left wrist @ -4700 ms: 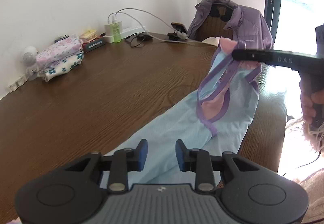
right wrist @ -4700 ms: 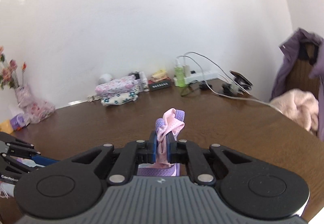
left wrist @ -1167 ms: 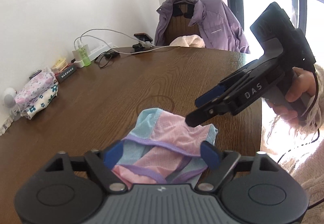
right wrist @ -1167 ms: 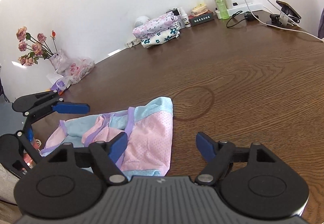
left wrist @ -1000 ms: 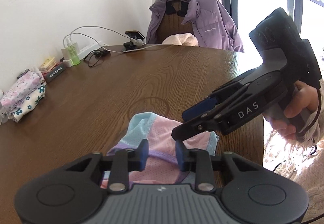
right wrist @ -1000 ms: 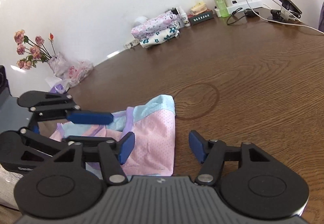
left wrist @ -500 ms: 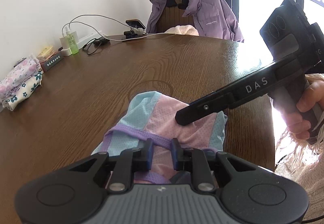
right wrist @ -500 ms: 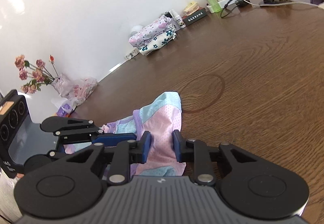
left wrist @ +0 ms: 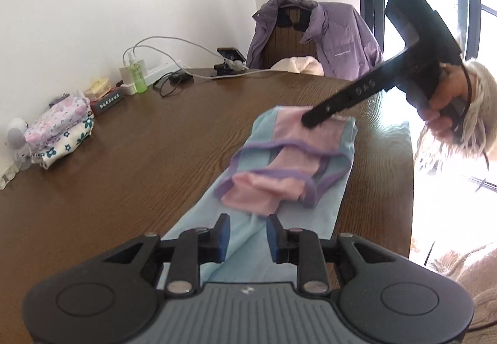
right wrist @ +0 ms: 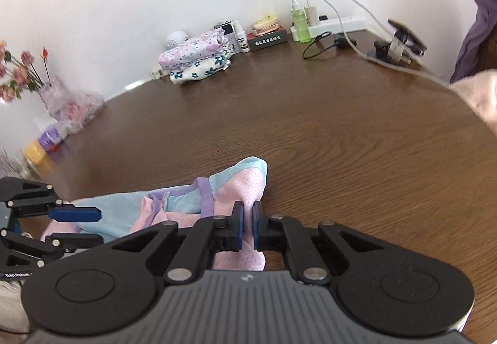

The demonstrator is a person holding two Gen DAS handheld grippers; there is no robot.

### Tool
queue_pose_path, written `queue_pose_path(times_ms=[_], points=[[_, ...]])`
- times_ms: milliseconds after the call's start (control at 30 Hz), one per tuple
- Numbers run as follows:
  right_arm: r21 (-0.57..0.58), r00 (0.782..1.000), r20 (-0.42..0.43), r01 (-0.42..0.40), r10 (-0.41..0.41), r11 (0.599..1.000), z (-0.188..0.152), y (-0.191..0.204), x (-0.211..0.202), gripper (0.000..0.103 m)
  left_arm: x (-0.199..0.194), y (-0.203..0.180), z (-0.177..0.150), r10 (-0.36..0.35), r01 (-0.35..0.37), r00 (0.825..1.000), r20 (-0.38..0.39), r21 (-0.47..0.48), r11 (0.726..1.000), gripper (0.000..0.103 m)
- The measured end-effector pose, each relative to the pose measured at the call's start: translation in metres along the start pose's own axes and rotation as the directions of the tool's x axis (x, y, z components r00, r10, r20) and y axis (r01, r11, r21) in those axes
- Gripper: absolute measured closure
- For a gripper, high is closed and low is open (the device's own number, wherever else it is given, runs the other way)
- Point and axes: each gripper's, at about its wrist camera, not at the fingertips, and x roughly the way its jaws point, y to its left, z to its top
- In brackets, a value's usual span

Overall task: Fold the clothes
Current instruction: 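Grasp the folded garment with the right tool while the left tool holds it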

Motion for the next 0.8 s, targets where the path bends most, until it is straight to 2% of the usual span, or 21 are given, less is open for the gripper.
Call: queue_pose_path(times_ms=[100, 200, 267, 333, 433, 533, 667, 800], points=[[-0.196, 0.996, 0.021, 0.093, -0.091, 0.976, 0.012, 0.02, -0.01, 0.098, 0.022, -0.001, 0.005, -0.022, 0.023, 1.0, 0.006, -0.023, 0.999, 0.079], [-0.379, 0.989, 0.058, 0.15, -0.139, 0.913, 0.016, 0.052, -0.016, 0.098, 0.041, -0.005, 0.017, -0.078, 0.079, 0.997, 0.03, -0.051, 0.996, 0.079], [-0.461, 0.989, 0.067, 0.146, -0.13, 0.875, 0.014, 0.074, -0.017, 0.098, 0.054, -0.009, 0.024, -0.106, 0.107, 0.994, 0.022, -0.057, 0.993, 0.079], [-0.506, 0.994, 0.053, 0.111, -0.098, 0.855, 0.011, 0.094, -0.014, 0.098, 0.064, -0.01, 0.025, -0.135, 0.135, 0.991, 0.008, -0.085, 0.987, 0.079], [-0.545, 0.998, 0.024, 0.059, -0.054, 0.836, 0.006, 0.117, -0.005, 0.098, 0.052, -0.001, 0.016, -0.132, 0.133, 0.991, 0.018, -0.147, 0.98, 0.078], [-0.562, 1.0, -0.012, 0.009, -0.019, 0.827, -0.003, 0.135, 0.004, 0.098, 0.019, 0.008, 0.0, -0.094, 0.097, 0.995, 0.026, -0.169, 0.981, 0.059], [-0.549, 0.999, -0.051, -0.035, 0.007, 0.835, -0.012, 0.145, 0.016, 0.098, -0.017, 0.014, -0.025, 0.003, -0.006, 1.0, -0.028, -0.129, 0.992, 0.061], [-0.51, 0.996, -0.077, -0.072, 0.038, 0.857, -0.02, 0.148, 0.028, 0.098, -0.02, 0.019, -0.045, 0.025, -0.036, 0.996, -0.083, -0.125, 0.992, 0.063]])
